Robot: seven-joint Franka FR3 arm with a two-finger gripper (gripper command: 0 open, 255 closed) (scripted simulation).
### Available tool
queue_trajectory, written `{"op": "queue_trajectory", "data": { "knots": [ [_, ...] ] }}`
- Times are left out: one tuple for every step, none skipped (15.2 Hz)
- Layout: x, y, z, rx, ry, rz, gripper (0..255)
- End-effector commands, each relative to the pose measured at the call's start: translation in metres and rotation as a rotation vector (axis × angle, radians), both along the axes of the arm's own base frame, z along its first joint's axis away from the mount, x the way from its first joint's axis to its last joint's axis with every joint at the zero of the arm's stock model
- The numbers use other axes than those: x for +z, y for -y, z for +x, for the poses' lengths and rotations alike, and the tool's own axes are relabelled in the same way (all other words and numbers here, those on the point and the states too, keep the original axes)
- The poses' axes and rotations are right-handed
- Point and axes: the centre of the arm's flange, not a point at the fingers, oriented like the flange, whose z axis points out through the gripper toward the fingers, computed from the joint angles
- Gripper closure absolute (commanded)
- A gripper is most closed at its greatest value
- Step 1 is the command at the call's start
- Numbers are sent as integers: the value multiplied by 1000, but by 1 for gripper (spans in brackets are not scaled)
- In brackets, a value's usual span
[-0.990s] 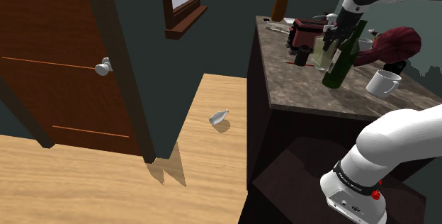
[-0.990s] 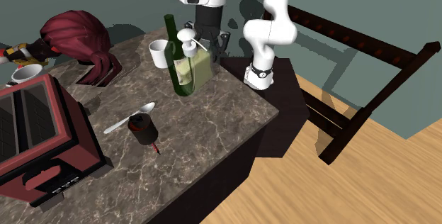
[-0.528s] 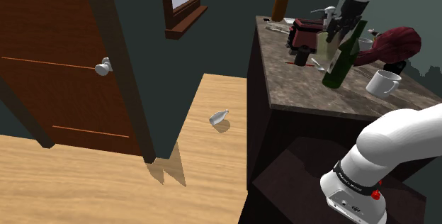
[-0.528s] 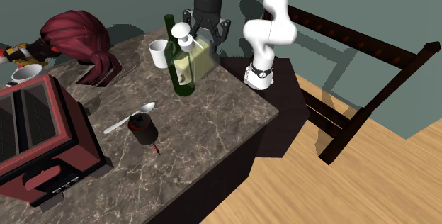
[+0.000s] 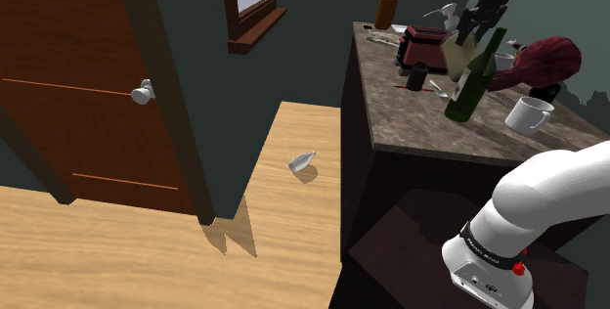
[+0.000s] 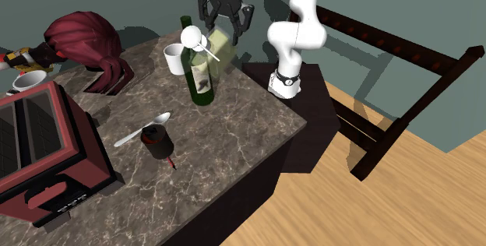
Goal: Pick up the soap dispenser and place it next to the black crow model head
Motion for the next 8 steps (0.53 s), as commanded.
{"op": "queue_trajectory", "data": {
  "knots": [
    [11,-1,-1,0,0,0,255],
    [17,-1,-1,0,0,0,255],
    [22,-1,-1,0,0,0,255],
    [27,-1,-1,0,0,0,255],
    [32,-1,-1,0,0,0,255],
    [38,-1,-1,0,0,0,255],
    [43,-1,-1,0,0,0,255],
    [48,-1,-1,0,0,0,255]
  ]
}}
